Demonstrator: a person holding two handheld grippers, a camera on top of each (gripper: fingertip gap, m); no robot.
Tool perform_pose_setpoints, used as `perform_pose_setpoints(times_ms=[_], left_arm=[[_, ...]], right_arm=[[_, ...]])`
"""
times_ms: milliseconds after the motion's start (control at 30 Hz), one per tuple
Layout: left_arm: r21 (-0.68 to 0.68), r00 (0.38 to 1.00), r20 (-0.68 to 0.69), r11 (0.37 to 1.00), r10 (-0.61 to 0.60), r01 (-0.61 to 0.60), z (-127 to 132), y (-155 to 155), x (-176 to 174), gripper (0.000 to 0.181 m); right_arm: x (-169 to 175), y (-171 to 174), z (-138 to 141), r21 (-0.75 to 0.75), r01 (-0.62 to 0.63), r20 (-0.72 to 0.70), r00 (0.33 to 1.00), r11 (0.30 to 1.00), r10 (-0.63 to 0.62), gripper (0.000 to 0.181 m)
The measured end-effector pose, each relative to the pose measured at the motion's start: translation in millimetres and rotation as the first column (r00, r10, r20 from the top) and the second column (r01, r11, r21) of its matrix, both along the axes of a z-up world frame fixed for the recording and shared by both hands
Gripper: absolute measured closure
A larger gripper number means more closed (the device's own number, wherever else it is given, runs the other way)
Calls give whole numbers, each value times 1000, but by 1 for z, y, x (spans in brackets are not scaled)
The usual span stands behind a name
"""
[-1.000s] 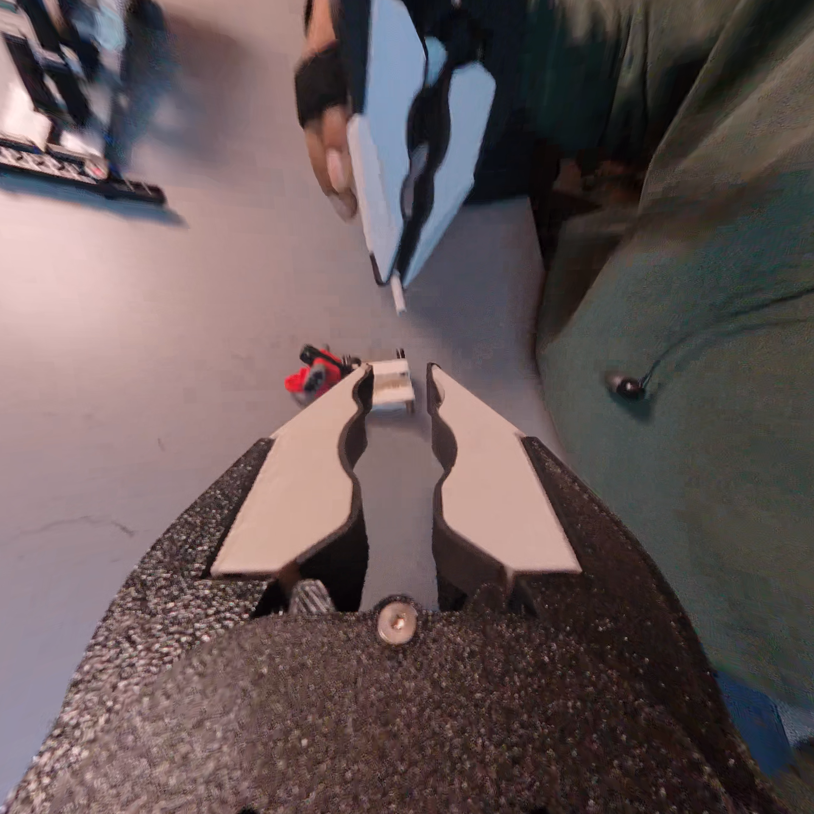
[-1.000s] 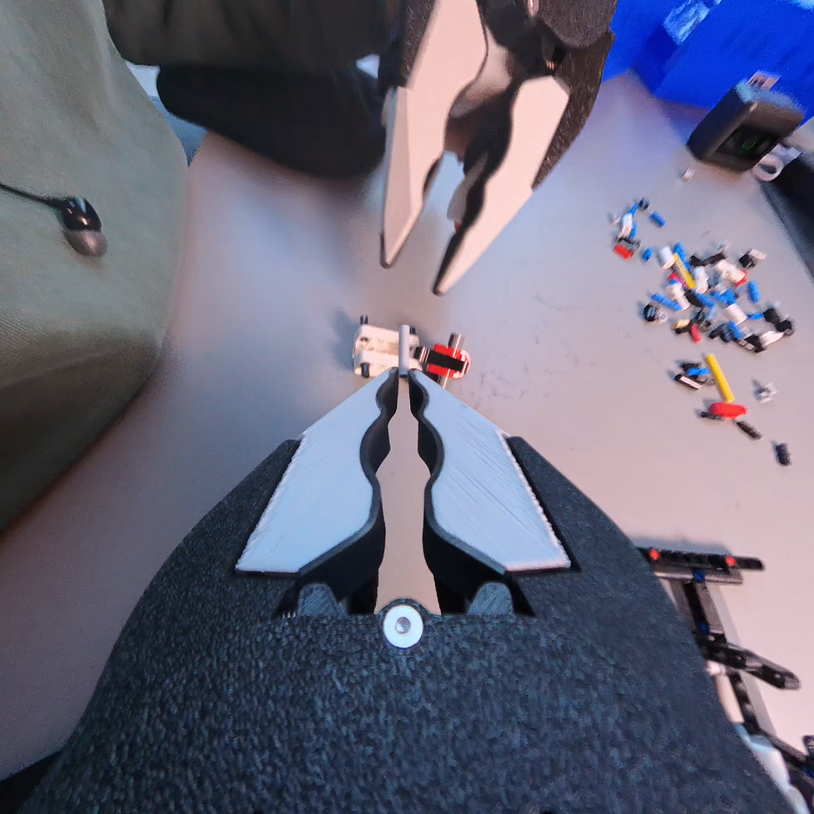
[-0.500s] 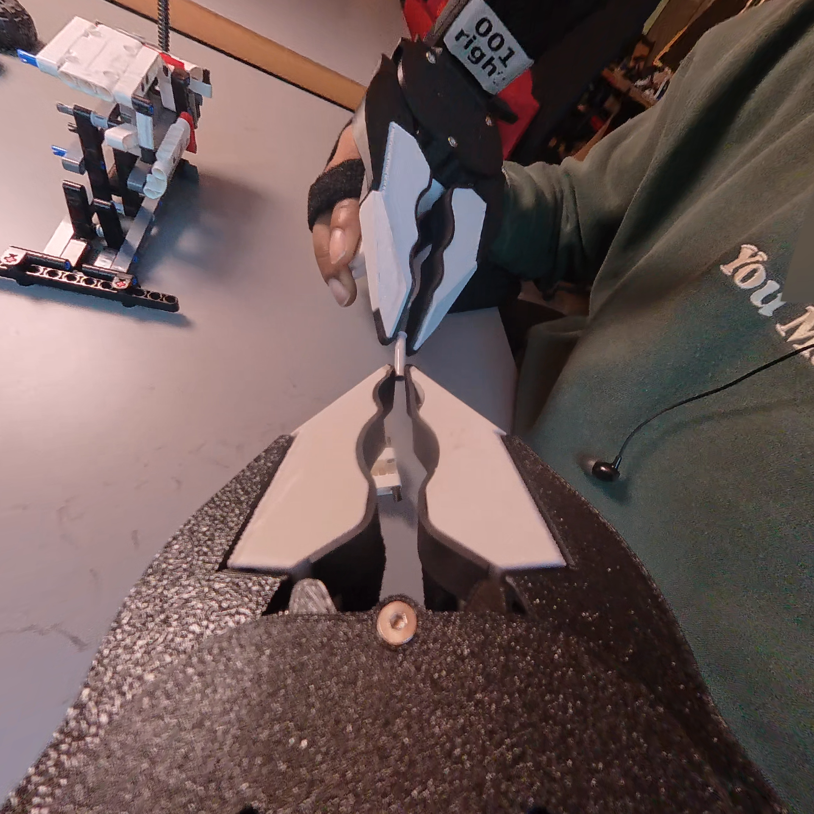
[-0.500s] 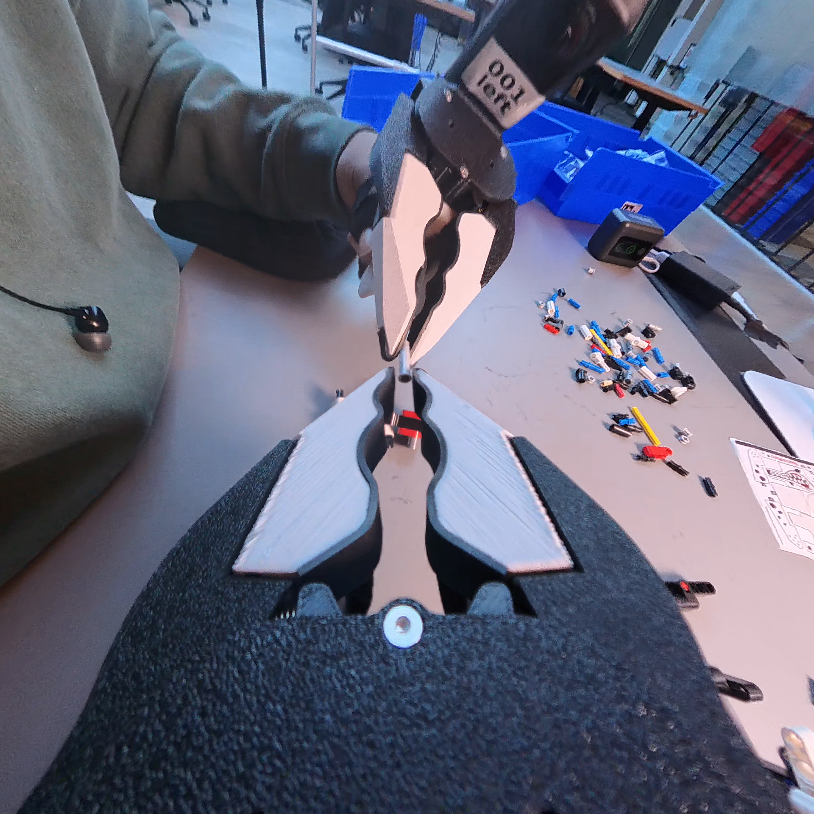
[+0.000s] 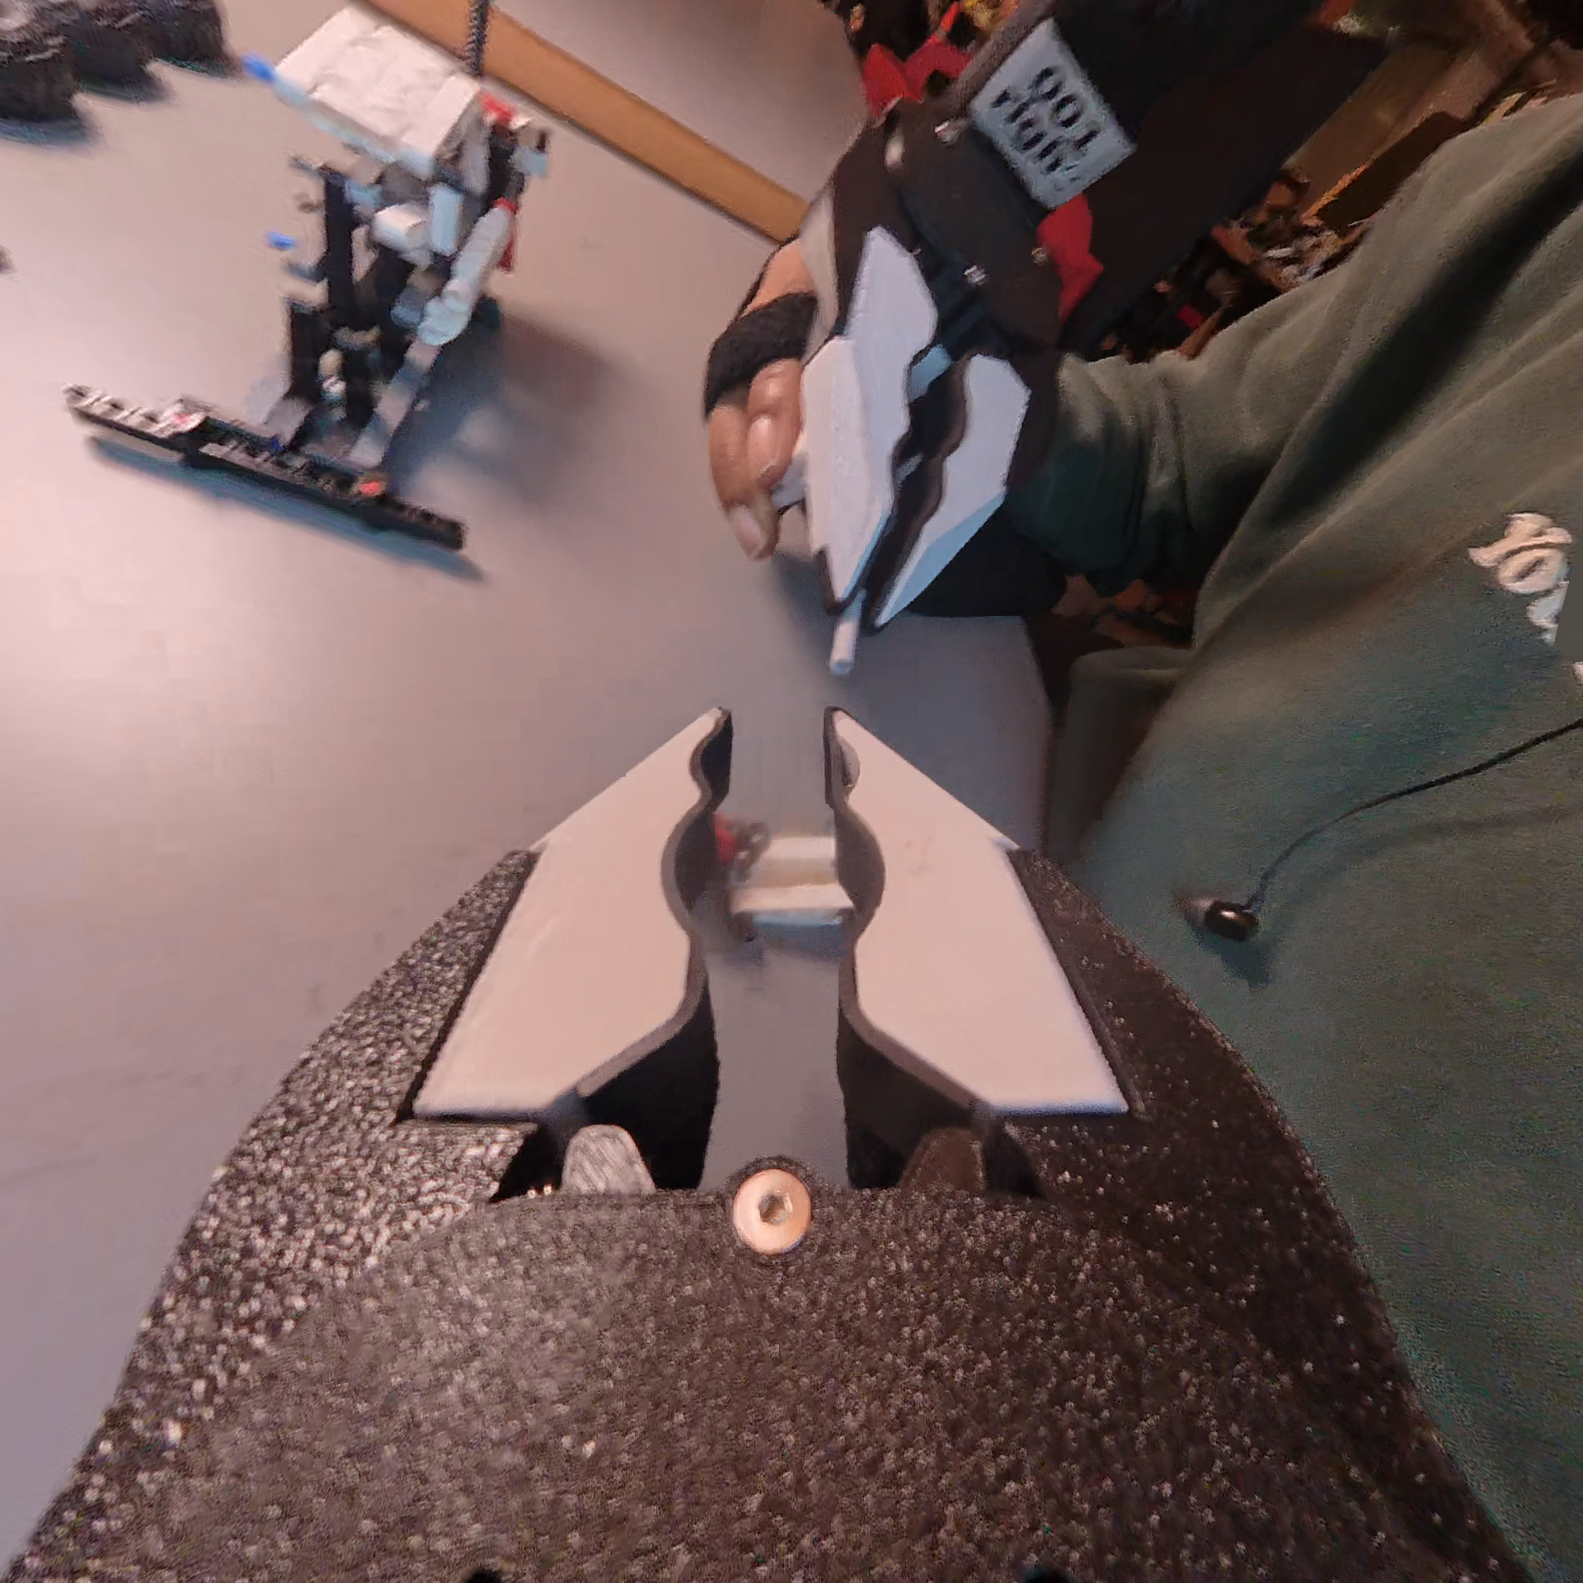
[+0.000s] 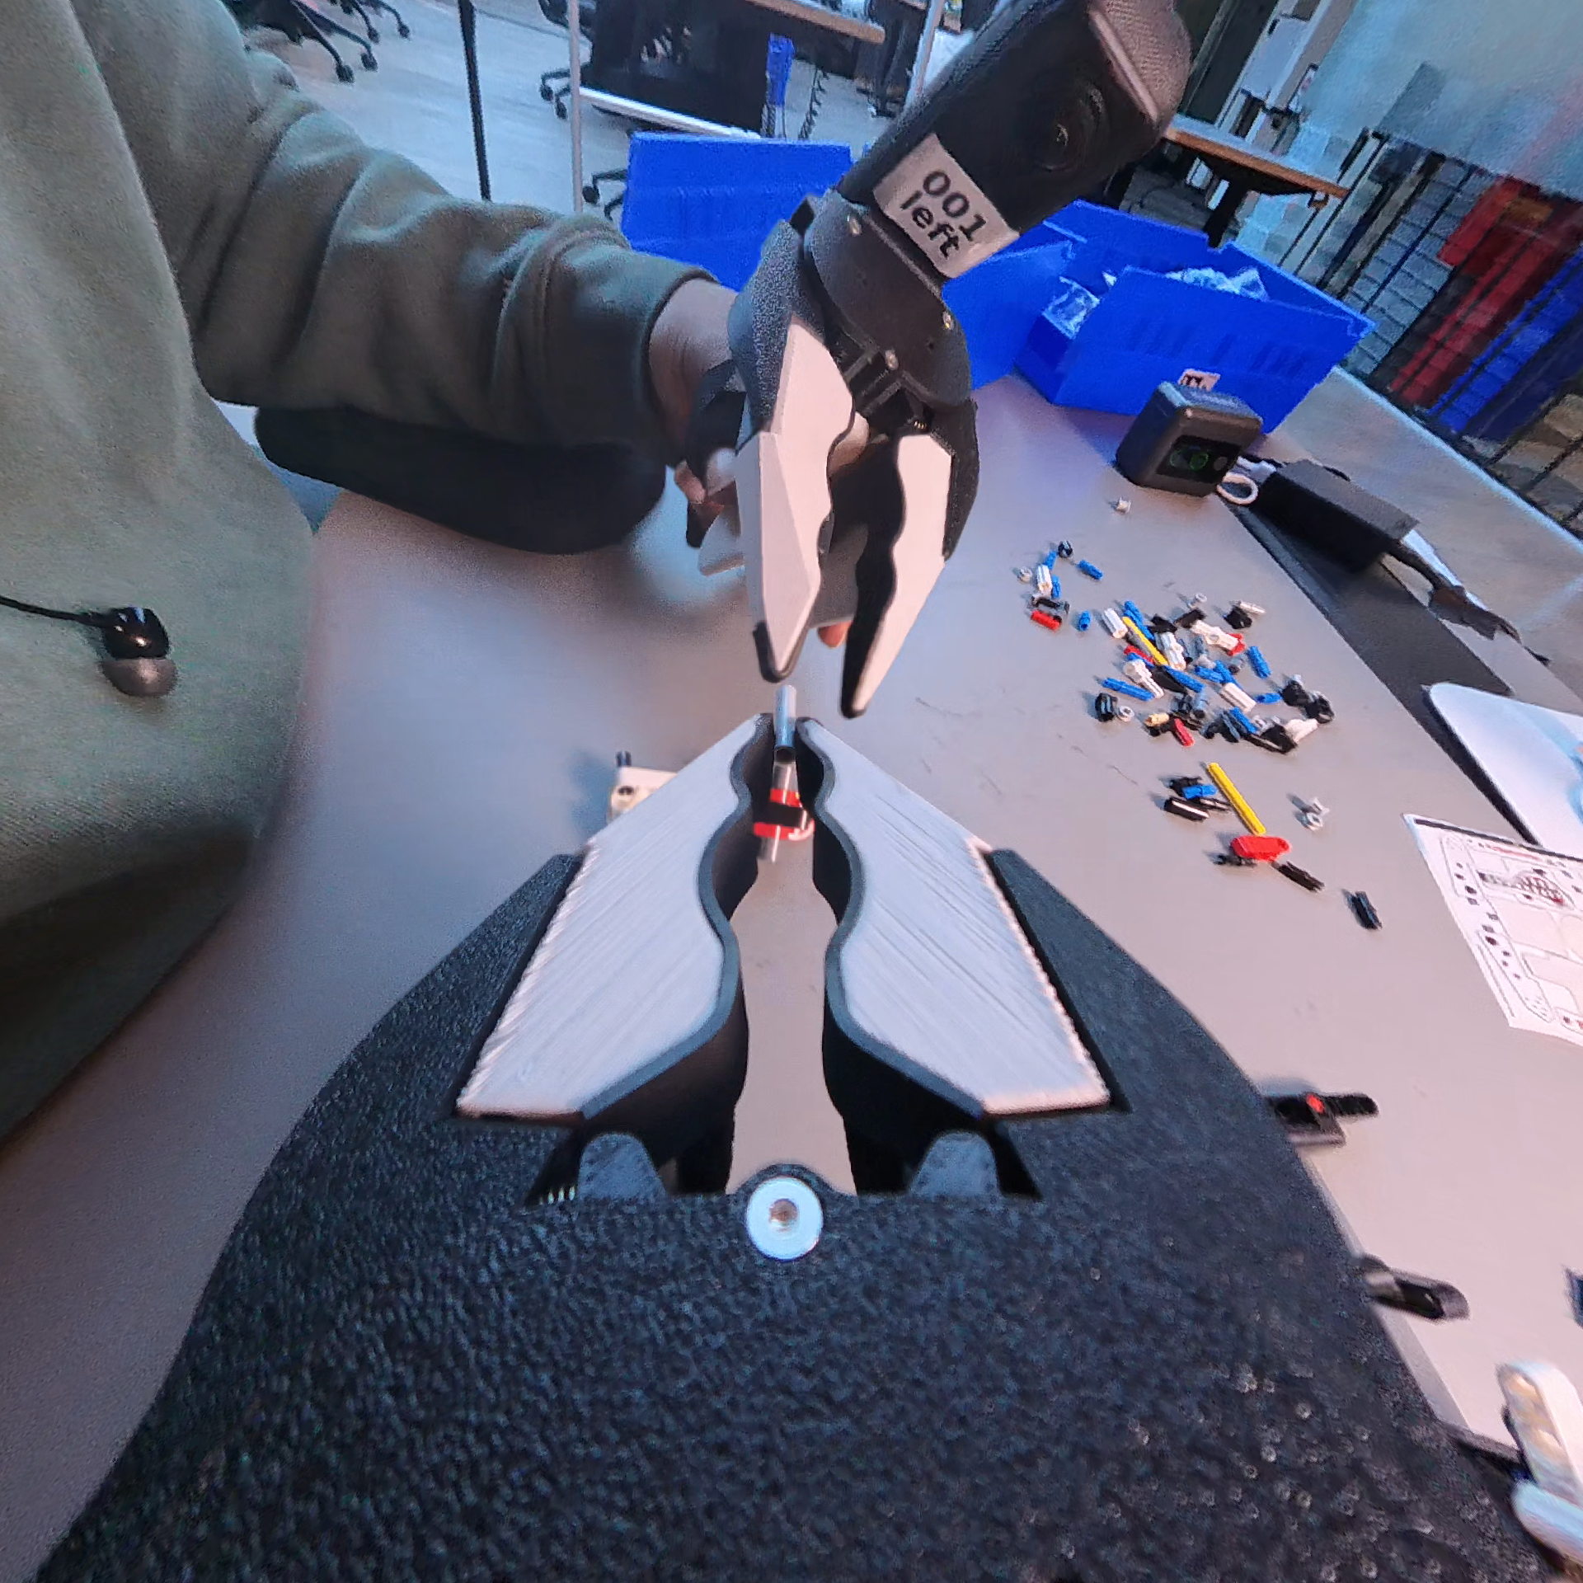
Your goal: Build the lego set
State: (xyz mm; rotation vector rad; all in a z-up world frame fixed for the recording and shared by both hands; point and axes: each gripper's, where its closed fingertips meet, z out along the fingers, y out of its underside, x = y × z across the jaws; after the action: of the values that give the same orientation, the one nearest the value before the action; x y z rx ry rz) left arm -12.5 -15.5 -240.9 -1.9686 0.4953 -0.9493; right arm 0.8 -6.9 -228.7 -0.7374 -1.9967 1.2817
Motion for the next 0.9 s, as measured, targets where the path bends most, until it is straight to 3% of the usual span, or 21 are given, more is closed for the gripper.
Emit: perform_pose_setpoints(times_ms=[133, 300, 433, 600, 733, 900], left_arm=[[-165, 991, -78, 979, 104, -116, -33, 4, -31, 153], [-294, 997, -60, 954, 43, -59, -48, -1, -18, 149], [-315, 996, -85, 947, 30, -56, -54, 0, -12, 146], [-248, 984, -179, 968, -25, -20, -56, -1, -6, 160], [-71, 945, -317, 995, -86, 66, -52, -8, -1, 167], [115, 877, -473, 981, -87, 159, -48, -18, 5, 174]], right_arm=[[1, 12, -7, 25, 24, 25, 999, 999, -25, 177], [3, 14, -25, 83, 18, 76, 997, 996, -24, 177], [3, 17, -31, 99, 22, 94, 995, 995, -32, 177], [3, 19, -35, 110, 27, 104, 994, 994, -38, 176], [2, 22, -36, 111, 38, 104, 993, 993, -49, 176], [0, 24, -37, 112, 49, 105, 993, 992, -61, 176]])
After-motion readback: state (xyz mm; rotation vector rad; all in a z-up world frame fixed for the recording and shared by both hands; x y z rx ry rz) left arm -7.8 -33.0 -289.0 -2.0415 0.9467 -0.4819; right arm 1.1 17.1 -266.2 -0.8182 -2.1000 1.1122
